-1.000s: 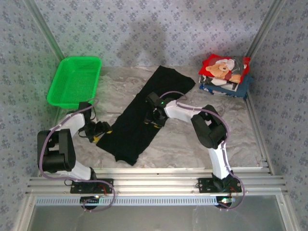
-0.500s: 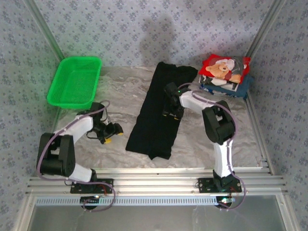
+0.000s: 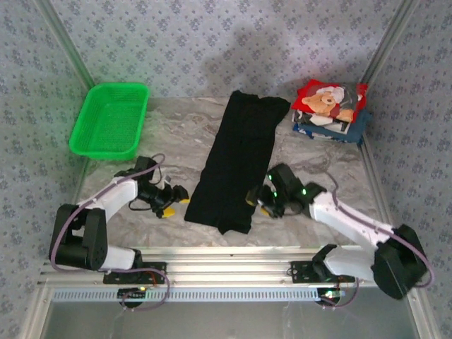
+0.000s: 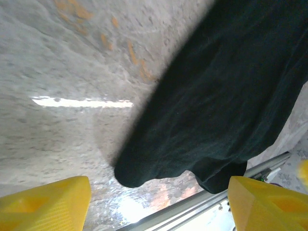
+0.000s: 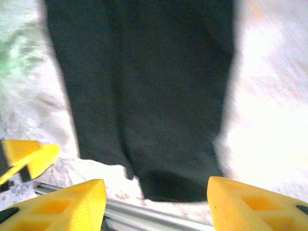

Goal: Fold and stack the t-shirts

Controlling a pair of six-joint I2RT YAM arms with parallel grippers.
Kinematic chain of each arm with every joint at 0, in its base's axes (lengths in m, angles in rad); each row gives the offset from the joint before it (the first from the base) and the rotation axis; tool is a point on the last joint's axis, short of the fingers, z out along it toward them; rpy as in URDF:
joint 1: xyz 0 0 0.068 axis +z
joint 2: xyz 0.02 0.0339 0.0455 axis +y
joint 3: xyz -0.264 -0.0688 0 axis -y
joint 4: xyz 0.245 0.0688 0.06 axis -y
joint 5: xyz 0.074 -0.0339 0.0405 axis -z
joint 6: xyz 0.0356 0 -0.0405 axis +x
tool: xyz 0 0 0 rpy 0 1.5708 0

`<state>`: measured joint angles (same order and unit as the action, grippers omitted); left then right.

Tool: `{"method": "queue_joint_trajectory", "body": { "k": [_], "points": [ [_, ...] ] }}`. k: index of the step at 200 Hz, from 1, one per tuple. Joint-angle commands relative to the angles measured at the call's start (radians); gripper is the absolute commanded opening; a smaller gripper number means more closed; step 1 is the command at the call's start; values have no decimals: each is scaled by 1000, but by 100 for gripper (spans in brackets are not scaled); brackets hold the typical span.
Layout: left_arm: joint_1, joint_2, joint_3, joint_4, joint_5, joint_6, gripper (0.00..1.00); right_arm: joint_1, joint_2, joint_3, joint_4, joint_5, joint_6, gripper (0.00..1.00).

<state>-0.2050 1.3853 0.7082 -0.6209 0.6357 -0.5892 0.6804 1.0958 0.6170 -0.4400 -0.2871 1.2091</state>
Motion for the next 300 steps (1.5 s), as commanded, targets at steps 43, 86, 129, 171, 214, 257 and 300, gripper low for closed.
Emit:
{"method": "queue_joint_trajectory", "body": {
  "k": [43, 86, 129, 171, 214, 257, 300],
  "points": [
    [-66, 97, -31, 80, 34, 1, 74, 95, -204, -274, 193, -12, 344, 56],
    [-89, 116, -35, 95, 33, 0, 73, 121, 52, -208, 396, -41, 327, 55],
    [-103, 139, -76, 157, 36, -34, 70, 142, 191, -155, 471, -50, 323, 52],
    [-108, 152, -76, 196, 47, -55, 64, 163, 254, -143, 473, -64, 324, 32],
    [-112, 158, -65, 212, 50, -61, 38, 196, 169, -90, 289, -32, 290, 11],
    [-112, 149, -72, 224, 47, -66, 15, 251, 131, -15, 84, -26, 224, 8],
    [-112, 124, -67, 229, 47, -87, 11, 340, 175, 40, -105, 5, 167, 14]
  ]
}}
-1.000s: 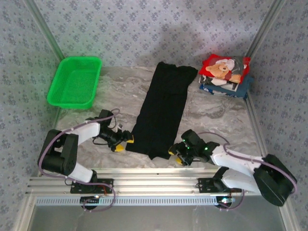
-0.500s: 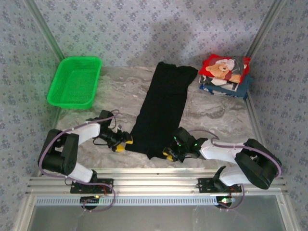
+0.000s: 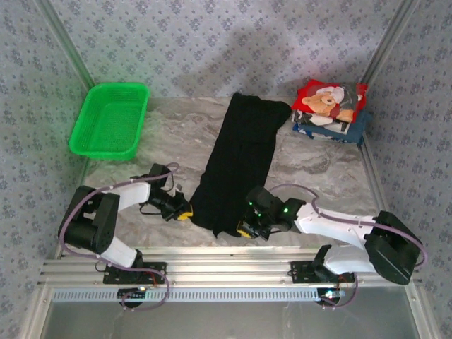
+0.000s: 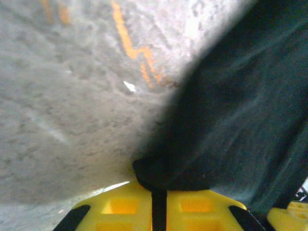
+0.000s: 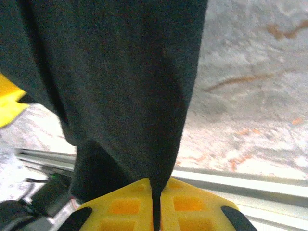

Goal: Fold and stack the t-shirts

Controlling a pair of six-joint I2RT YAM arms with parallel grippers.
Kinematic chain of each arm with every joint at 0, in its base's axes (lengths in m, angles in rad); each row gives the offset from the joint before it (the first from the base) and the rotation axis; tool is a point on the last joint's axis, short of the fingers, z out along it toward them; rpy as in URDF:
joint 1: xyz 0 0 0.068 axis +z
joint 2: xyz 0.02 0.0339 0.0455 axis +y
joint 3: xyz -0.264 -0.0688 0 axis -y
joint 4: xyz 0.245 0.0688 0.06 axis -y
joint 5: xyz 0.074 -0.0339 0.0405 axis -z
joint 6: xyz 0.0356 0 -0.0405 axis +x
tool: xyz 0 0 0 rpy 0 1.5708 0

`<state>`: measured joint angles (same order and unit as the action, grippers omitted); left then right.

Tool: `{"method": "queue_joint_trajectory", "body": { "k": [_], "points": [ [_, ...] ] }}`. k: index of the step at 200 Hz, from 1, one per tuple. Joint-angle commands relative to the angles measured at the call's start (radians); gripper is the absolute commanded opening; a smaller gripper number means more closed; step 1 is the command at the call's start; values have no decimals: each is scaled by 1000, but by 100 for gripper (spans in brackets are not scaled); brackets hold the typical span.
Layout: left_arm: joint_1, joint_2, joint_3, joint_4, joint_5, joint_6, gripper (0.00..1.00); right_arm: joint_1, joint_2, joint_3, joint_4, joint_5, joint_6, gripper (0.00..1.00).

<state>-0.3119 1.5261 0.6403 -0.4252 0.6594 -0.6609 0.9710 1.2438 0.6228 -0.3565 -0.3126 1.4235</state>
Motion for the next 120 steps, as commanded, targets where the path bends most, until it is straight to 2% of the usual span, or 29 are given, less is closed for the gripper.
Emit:
{"method": "queue_joint_trajectory", "body": {
  "k": [1, 36, 55, 71, 97, 120],
  "points": [
    [-6, -17, 1, 32, 23, -16, 11, 52, 29, 36, -193, 32, -48, 14],
    [-6, -30, -1, 33, 22, -27, 11, 120, 116, 138, -350, 136, -97, 12],
    [-6, -40, -1, 35, 20, -37, 11, 144, 153, 233, -438, 227, -137, 6],
    [-4, -57, 3, 34, 20, -43, 10, 144, 158, 266, -477, 244, -151, 5],
    [9, -106, 17, 21, 18, -56, 5, 93, 102, 253, -459, 260, -121, 6],
    [35, -163, 42, -7, 17, -63, 0, 20, -2, 167, -387, 236, -47, 9]
  ]
}}
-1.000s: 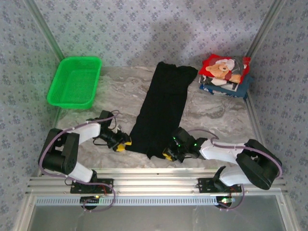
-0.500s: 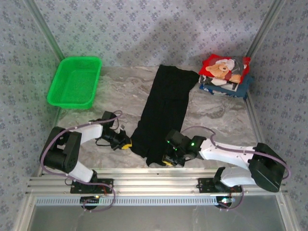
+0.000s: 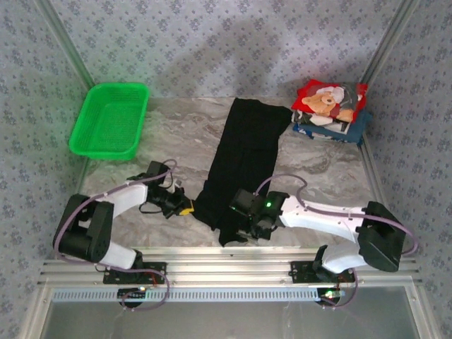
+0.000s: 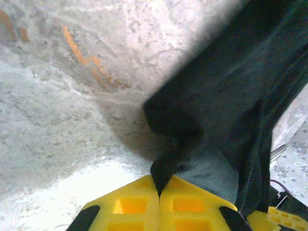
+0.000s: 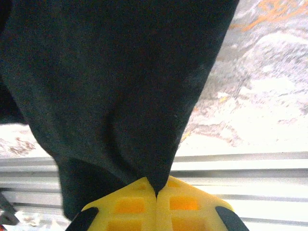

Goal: Fold and stack the t-shirts

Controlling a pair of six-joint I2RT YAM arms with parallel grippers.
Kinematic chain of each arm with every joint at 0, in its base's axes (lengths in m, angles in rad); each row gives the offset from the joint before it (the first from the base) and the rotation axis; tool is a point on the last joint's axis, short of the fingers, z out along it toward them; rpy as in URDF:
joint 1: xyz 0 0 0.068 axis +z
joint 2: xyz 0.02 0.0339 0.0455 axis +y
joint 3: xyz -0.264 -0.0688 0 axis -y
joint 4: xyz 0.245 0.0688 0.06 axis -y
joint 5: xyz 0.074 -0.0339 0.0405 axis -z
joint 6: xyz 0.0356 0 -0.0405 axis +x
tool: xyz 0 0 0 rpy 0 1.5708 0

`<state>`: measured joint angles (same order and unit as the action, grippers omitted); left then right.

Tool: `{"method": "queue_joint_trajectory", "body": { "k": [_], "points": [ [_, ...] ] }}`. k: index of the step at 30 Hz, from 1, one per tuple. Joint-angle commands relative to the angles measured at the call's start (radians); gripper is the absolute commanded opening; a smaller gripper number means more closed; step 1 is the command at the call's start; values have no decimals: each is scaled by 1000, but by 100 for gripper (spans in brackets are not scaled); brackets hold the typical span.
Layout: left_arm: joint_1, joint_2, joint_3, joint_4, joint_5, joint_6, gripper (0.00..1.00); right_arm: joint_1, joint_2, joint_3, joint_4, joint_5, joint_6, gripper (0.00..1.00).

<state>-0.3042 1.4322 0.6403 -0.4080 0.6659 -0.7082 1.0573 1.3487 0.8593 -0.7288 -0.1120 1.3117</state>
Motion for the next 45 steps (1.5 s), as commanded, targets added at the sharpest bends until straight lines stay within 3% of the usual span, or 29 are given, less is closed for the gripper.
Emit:
{"method": "queue_joint_trajectory", "body": {
  "k": [1, 7, 13, 27, 34, 45],
  "points": [
    [29, -71, 42, -24, 11, -17, 0, -70, -111, -73, -13, 34, 69, 9],
    [53, -121, 95, -62, 27, -31, 0, -216, -277, -181, -10, -21, 175, 11],
    [53, -107, 119, -48, 50, -45, 0, -332, -279, -143, -77, -93, 123, 12],
    [31, -129, 192, -76, 78, -33, 0, -318, -187, -7, -111, -88, 34, 6],
    [30, -55, 341, -97, 70, 11, 0, -415, -121, 88, -89, -128, -33, 6],
    [28, 182, 559, -97, 98, 69, 0, -597, -40, 150, -88, -208, -170, 6]
  ]
}}
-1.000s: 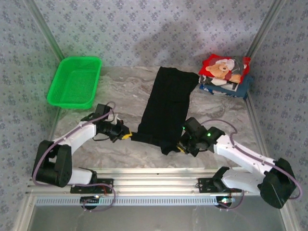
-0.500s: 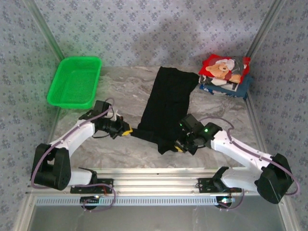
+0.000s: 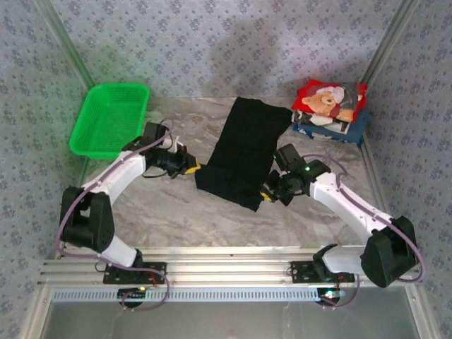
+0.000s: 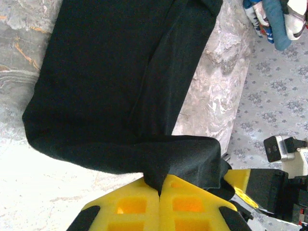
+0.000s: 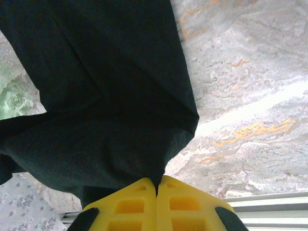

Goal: Fold and stack the t-shirts

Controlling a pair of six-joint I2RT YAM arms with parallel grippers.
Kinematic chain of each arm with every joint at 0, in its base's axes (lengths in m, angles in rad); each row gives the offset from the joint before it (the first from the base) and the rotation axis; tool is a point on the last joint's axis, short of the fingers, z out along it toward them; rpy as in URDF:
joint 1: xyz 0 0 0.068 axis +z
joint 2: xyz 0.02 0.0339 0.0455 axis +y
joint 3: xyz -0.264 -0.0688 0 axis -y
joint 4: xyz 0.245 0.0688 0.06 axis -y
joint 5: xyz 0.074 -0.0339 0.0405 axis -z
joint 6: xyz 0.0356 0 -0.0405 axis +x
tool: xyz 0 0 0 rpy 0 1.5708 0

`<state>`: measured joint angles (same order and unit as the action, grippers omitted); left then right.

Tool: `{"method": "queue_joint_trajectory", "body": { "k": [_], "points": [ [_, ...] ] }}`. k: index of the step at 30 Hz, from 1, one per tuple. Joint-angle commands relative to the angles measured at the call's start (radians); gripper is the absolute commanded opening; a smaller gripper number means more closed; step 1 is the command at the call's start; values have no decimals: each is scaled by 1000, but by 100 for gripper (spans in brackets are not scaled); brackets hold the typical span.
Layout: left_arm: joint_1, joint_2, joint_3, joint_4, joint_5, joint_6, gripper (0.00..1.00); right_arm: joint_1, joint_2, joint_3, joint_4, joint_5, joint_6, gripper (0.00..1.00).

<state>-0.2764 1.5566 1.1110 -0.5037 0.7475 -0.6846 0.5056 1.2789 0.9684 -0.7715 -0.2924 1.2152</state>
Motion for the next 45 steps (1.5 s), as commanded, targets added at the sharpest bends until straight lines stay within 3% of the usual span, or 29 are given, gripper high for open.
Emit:
{"method": "queue_joint_trajectory", "body": {
  "k": [1, 15, 39, 41, 44, 45],
  "points": [
    [-1, 82, 114, -2, 19, 51, 0, -64, 44, 49, -46, -35, -90, 6],
    [-18, 405, 497, -122, 21, 130, 0, -253, 292, 233, -54, -121, -285, 4],
    [-31, 907, 1157, -336, -30, 157, 0, -392, 734, 566, -65, -194, -446, 6],
    [-31, 934, 1172, -330, -32, 152, 7, -399, 768, 587, -57, -199, -452, 9],
    [-31, 952, 1175, -248, -13, 95, 30, -412, 821, 632, -17, -220, -450, 16],
    [-32, 955, 1179, -209, -1, 59, 42, -418, 836, 651, -2, -224, -448, 21]
  ]
}}
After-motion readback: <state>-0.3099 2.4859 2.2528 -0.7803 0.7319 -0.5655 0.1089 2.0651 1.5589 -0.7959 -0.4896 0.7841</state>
